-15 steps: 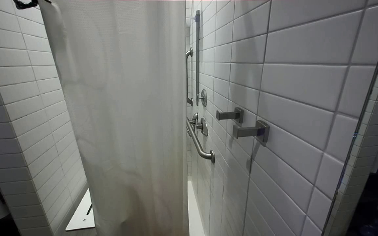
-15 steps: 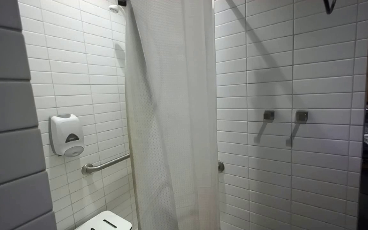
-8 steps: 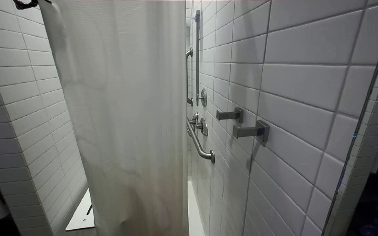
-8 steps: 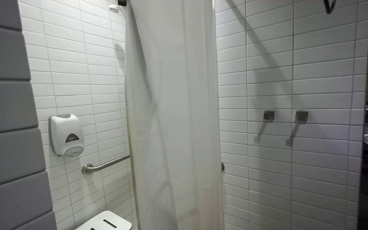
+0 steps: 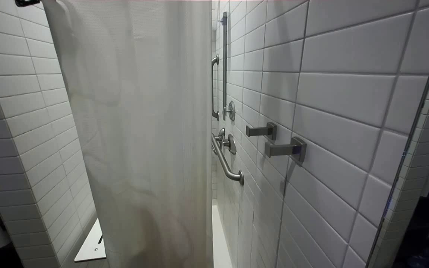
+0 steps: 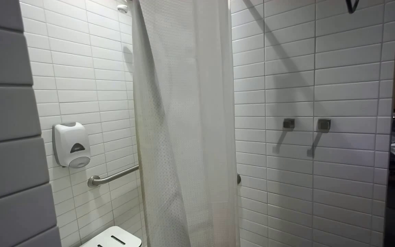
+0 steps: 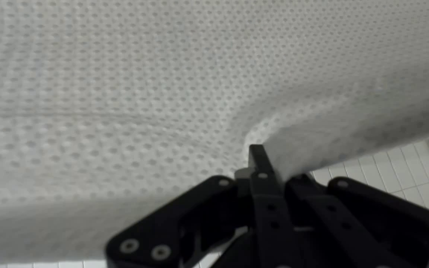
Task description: Draw the curtain to the left.
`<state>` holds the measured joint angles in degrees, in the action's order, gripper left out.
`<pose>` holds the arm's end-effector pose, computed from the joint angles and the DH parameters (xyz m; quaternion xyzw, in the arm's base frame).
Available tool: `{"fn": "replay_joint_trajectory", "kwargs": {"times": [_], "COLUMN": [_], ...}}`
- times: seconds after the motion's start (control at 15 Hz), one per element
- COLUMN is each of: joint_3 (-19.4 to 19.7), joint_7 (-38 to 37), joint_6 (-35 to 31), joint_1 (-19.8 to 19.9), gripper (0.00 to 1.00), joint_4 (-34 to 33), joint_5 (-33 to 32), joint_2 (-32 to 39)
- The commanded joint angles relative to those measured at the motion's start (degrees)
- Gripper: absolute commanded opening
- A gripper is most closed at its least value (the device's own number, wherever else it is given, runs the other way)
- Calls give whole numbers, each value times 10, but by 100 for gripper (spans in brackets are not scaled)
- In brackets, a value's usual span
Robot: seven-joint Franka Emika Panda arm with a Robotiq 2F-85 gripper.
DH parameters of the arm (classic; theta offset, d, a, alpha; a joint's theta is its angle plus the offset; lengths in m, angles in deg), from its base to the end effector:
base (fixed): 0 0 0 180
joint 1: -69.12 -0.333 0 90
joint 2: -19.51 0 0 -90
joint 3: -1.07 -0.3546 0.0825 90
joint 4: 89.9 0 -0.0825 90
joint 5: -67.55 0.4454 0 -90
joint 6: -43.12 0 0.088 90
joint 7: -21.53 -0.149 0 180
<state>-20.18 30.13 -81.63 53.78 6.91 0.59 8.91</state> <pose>0.5208 0.3369 0.7865 0.6517 0.4415 0.3906 0.4772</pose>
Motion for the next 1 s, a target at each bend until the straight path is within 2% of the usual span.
{"fn": "replay_joint_trajectory", "kwargs": {"times": [0.0, 0.93], "joint_3": [-15, -50], "joint_7": [10, 75], "joint_6": [1, -2], "joint_1": [-17, -68], "gripper": [0, 0], "joint_4": [-18, -68], "joint_5": [-24, -79], "joint_2": [20, 80]}}
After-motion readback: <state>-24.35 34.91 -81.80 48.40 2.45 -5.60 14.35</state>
